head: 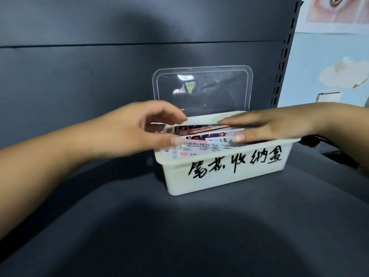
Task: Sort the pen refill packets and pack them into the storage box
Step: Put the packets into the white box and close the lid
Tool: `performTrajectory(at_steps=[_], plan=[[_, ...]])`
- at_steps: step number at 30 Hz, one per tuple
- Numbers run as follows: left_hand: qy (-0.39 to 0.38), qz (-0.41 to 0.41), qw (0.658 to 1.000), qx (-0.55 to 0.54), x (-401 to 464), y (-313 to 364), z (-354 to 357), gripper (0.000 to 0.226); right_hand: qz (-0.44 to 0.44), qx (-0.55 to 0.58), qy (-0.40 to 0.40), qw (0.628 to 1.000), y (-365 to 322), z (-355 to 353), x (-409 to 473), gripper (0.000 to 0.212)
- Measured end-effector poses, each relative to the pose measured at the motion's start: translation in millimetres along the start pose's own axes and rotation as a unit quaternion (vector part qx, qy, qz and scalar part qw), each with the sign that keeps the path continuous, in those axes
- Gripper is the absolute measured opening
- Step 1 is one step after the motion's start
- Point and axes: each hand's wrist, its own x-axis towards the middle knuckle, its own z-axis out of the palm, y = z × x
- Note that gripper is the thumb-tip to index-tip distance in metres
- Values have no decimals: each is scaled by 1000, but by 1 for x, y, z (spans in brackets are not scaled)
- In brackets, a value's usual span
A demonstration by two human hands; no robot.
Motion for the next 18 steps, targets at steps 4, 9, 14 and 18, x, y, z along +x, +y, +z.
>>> performTrajectory(at_steps=[4, 9, 14, 18], plan=[[24, -28, 998, 42, -1, -2, -12, 35, 8, -3, -24, 1000, -5, -5, -1, 86], [-27, -120, 990, 66, 10, -3, -10, 57, 7, 9, -29, 1000, -3, -5, 2, 63], [-162, -196, 958, 129, 23, 2, -8, 56, -6, 35, -15, 999, -1, -4, 3, 43], [-181, -214, 941, 192, 27, 4, -4, 27, -10, 31, -11, 999, -1, -4, 3, 37]])
